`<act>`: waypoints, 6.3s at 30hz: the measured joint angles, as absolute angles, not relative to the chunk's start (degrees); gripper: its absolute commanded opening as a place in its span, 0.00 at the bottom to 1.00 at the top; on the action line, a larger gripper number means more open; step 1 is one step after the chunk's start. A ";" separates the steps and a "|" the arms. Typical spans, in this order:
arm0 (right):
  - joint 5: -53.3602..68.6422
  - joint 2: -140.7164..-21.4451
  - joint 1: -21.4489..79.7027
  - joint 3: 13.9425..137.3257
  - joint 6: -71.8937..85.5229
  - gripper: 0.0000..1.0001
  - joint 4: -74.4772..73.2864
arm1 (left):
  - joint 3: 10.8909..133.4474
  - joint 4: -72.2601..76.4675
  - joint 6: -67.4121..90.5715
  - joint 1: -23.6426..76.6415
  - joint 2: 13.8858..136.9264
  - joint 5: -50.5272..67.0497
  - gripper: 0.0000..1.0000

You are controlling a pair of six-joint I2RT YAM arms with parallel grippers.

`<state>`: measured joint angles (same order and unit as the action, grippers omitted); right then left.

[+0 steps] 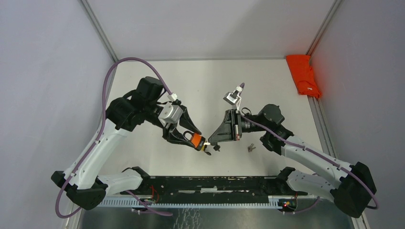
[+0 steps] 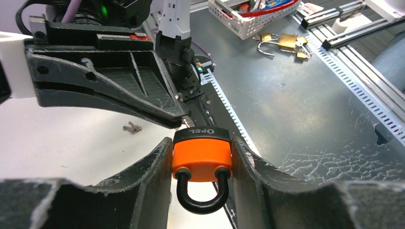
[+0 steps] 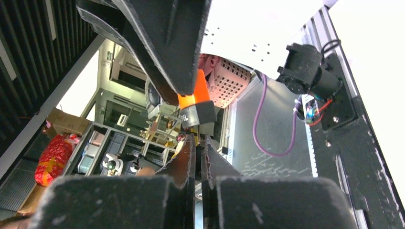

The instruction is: Unlock with the key

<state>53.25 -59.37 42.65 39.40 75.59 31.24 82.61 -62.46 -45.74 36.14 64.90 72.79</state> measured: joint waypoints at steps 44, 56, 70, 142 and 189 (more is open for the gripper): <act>28.80 -63.02 31.97 30.13 76.47 0.00 41.50 | 68.23 -10.35 -14.11 36.05 71.81 48.49 0.02; 26.89 -79.31 24.80 18.52 78.94 0.00 56.23 | 65.17 3.03 -5.76 35.14 94.11 44.75 0.02; 29.69 -98.65 21.50 20.16 91.37 0.00 75.16 | 54.15 35.99 19.66 26.09 102.43 54.74 0.02; 13.10 -54.17 17.12 36.47 17.50 0.00 -6.66 | 78.61 -29.34 11.75 41.01 110.24 -1.06 0.55; 13.82 -45.89 17.12 33.21 19.86 0.00 -8.08 | 91.07 -51.20 -5.23 41.63 113.82 3.51 0.72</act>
